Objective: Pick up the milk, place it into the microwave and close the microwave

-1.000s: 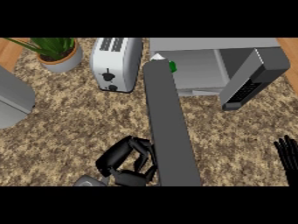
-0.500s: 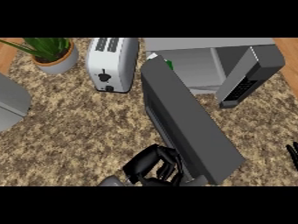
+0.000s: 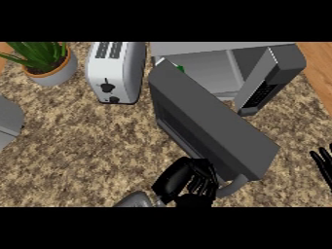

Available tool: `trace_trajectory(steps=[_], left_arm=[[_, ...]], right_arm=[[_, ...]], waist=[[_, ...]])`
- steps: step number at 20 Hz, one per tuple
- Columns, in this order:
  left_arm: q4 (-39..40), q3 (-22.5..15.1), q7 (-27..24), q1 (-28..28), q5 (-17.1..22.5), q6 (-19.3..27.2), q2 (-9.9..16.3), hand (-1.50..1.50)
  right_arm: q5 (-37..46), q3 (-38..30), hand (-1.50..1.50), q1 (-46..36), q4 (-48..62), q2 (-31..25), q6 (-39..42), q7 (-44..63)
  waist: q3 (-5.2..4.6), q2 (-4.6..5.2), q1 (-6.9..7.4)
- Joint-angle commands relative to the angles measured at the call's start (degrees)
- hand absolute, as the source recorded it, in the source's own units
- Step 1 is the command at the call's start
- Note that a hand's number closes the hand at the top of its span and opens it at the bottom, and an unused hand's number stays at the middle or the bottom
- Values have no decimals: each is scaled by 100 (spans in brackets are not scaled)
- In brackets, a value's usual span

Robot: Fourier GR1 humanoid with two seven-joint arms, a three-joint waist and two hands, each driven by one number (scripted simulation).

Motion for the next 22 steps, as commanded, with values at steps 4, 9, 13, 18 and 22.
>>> trace_trajectory(steps=[4, 9, 13, 18, 22], left_arm=[[52, -542, 165, -800, 652, 970, -146, 150], [199, -265, 82, -1282, 1173, 1604, -148, 150], [470, -111, -47, -1681, 1493, 1956, -150, 150], [900, 78, -161, -2209, 1865, 2183, -152, 150], [1204, 230, -277, -2570, 2184, 2254, -153, 150]], right_arm=[[-594, 90, -150, -62, -698, -337, 421, 401], [-786, 200, -150, -184, -1039, -373, 211, 823], [-855, 252, -150, -27, -1227, -403, 230, 919], [-1086, 301, -150, -92, -1471, -461, 103, 1218], [-1285, 234, -150, -149, -1544, -538, 31, 1371]], waist=[[-9, 37, -252], [-17, 84, -321], [-7, 112, -516], [-7, 169, -576], [0, 217, -644]])
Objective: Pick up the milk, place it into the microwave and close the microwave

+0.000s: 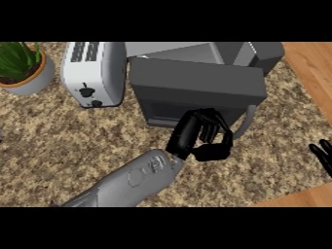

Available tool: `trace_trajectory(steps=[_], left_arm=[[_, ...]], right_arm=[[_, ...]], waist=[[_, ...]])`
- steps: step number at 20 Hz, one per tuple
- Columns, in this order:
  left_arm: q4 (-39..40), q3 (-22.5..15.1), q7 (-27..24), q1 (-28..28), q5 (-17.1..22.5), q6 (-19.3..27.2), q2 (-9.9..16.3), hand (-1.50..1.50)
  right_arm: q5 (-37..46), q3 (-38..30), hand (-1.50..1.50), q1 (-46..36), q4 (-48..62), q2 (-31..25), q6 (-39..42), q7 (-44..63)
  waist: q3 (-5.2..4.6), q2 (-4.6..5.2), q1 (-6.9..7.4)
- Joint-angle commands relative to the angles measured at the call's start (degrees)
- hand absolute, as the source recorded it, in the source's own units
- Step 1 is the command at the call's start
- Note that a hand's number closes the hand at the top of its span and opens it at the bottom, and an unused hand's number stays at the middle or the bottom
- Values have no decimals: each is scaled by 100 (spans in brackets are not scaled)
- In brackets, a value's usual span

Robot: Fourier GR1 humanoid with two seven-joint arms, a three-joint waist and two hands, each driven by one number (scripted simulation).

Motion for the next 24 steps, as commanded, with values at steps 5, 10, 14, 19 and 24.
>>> trace_trajectory(steps=[5, 10, 14, 19, 24], left_arm=[[640, 469, -145, -768, 786, 8, -4, 150], [975, 699, -480, -948, 1184, -153, -4, 150], [1228, 794, -554, -1134, 1386, -180, -4, 150], [1253, 855, -703, -1045, 1799, -407, -4, 150], [1366, 971, -847, -953, 2065, -195, -4, 150]], right_arm=[[-286, -9, -150, -106, -218, -98, -120, 280], [-429, -89, -150, -125, -345, -206, -225, 454], [-592, -163, -150, -155, -398, -296, -208, 516], [-740, -264, -150, -241, -394, -295, -273, 517], [-973, -270, -150, -264, -449, -408, -197, 620]], waist=[[8, 88, -145], [3, 122, -176], [6, 167, -305], [11, 183, -285], [17, 225, -331]])
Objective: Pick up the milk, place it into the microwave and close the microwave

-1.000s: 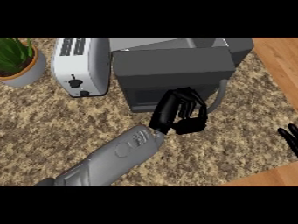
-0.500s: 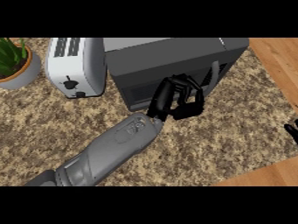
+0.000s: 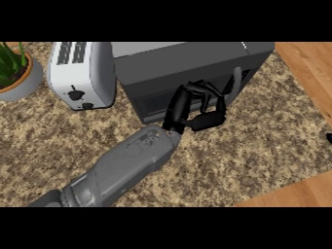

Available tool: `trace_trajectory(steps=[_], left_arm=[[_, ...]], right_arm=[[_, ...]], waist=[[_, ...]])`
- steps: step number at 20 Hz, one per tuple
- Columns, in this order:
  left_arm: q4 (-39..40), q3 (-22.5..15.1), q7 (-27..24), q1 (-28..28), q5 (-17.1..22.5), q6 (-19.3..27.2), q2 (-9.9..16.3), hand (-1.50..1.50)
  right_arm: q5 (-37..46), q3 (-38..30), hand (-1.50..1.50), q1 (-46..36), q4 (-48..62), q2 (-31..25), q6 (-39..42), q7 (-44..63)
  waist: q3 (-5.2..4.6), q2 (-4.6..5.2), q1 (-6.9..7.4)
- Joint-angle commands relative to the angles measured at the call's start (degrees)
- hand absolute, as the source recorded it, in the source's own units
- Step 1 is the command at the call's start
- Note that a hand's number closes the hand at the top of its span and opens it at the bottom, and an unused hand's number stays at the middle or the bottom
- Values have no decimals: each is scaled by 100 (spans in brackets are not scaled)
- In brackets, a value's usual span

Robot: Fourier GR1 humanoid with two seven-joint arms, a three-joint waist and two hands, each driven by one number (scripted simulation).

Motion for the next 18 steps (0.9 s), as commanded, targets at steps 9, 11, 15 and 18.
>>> trace_trajectory(steps=[9, 11, 15, 18], left_arm=[[662, 368, -526, -283, 439, 251, 4, 150], [643, 351, -583, -323, 511, 251, 4, 150], [638, 297, -731, -285, 658, 322, 4, 150], [697, 271, -858, -238, 719, 267, 4, 150]], right_arm=[[-311, 25, -150, -71, -207, -177, 207, 102], [-395, 73, -150, -103, -183, -186, 267, 114], [-497, 105, -150, -103, -294, -278, 330, 187], [-556, 112, -150, -85, -328, -308, 360, 209]], waist=[[-2, 104, -58], [5, 139, -48], [-3, 128, -93], [-2, 155, -102]])
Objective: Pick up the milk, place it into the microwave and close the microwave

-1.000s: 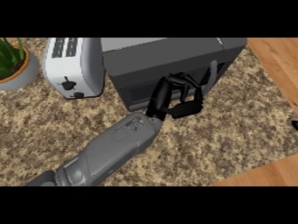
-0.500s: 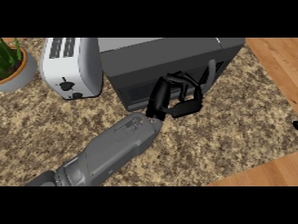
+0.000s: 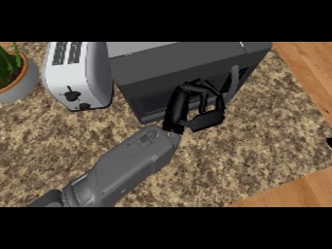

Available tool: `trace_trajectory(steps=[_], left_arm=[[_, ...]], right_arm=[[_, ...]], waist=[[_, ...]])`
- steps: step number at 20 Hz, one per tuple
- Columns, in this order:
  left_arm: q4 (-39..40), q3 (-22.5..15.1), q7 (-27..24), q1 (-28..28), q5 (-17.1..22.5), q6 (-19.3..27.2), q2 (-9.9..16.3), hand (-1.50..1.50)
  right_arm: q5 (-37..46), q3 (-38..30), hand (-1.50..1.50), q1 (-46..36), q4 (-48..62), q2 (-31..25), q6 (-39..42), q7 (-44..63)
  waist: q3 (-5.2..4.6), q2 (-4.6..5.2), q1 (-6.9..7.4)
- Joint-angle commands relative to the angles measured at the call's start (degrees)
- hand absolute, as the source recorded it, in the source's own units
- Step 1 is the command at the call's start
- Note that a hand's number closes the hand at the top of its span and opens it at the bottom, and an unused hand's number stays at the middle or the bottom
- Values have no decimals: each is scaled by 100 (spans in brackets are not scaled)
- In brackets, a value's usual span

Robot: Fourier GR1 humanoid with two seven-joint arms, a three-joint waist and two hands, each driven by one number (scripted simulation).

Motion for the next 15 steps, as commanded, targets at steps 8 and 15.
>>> trace_trajectory(steps=[8, 15], left_arm=[[711, 386, -276, -353, 295, 105, 5, 150], [756, 324, -388, -359, 467, 131, 5, 150]], right_arm=[[-206, 61, -150, 29, -177, -136, 87, 127], [-325, 57, -150, 4, -265, -201, 77, 185]], waist=[[-7, 110, -55], [-5, 124, -78]])
